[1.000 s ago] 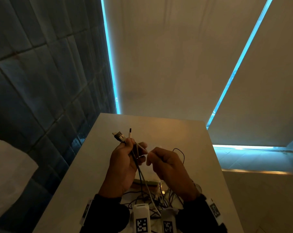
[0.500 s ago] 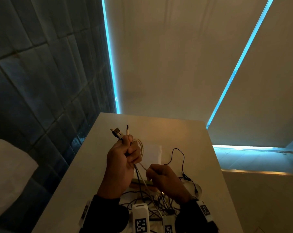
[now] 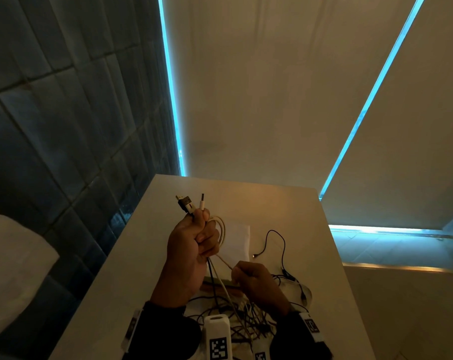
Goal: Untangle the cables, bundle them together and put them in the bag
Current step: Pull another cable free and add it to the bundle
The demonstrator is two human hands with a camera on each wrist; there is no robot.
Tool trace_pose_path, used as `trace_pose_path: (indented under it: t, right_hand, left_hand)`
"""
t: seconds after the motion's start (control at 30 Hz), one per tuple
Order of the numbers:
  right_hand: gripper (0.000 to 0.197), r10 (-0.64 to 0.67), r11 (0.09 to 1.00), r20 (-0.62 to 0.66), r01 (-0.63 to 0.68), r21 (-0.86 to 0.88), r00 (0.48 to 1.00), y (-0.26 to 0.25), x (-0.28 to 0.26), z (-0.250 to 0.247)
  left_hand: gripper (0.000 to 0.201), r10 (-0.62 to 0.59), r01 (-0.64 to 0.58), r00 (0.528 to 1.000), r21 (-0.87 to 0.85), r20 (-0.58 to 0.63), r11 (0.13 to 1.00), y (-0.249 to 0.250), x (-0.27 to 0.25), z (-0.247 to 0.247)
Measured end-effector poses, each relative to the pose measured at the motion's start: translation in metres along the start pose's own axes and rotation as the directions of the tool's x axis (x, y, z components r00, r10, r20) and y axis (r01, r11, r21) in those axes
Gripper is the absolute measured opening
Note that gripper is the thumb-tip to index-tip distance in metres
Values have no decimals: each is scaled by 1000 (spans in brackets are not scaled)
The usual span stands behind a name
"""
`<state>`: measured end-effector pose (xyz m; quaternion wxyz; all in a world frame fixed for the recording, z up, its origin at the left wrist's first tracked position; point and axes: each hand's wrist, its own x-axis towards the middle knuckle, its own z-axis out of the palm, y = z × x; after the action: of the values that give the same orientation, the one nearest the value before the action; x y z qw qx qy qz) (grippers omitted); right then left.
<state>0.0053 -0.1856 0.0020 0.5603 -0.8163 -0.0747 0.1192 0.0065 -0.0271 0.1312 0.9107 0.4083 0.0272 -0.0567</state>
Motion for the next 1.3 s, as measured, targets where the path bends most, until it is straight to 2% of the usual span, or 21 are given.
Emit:
trace_pose_path:
  t: [0.1,0.27,0.37,0.47,0.53,0.67,0.77,0.87,1.0,1.1,1.3]
  right_hand:
    - [30,31,999,-12,-31,12,999,11,-2,3]
    - [31,124,992,-57,-125,-10,991,28,-4,4]
    - [36,180,981,-112,-187,-53,977,37,-4,4]
    - [36,176,975,-212,-200,-98,961,27,1,-1]
    - [32,123,990,-288,-138,-32,950,5,5,-8]
    - [31,-101,985,-358,144,94,928,-60,2,-19]
    - [29,-236,947,-324,291,133,916,-96,-8,-21]
    - [29,-287,932,-222,326,161,932,-111,-18,-16]
    - [29,-224,942,-83,238,237,971,-108,-20,-12]
    - [30,-168,962,18,161,219,986,-103,-20,-10]
    - [31,-81,972,74,62,228,994,-86,-19,-6]
  left_hand:
    - [29,1,-1,1000,-6,-7,1000,3,1,0]
    - [26,1,-1,1000,-17,-15,1000,6,1,-3]
    - [29,-5,5,999,-2,-33,1000,5,2,-4]
    - [30,-3,6,998,49,-60,999,4,3,-3]
    - [30,-5,11,997,83,-74,997,3,2,-2]
    - [29,-24,40,992,138,-121,990,-2,2,0]
    - [30,-21,57,985,212,-169,976,-6,2,1]
    - [30,-5,51,977,209,-211,977,-5,1,2]
    - [26,-6,18,977,53,-213,998,-1,1,0]
    - [27,-4,-11,986,-87,-170,996,2,0,1]
    - [27,41,-47,995,-66,-90,997,4,-3,5]
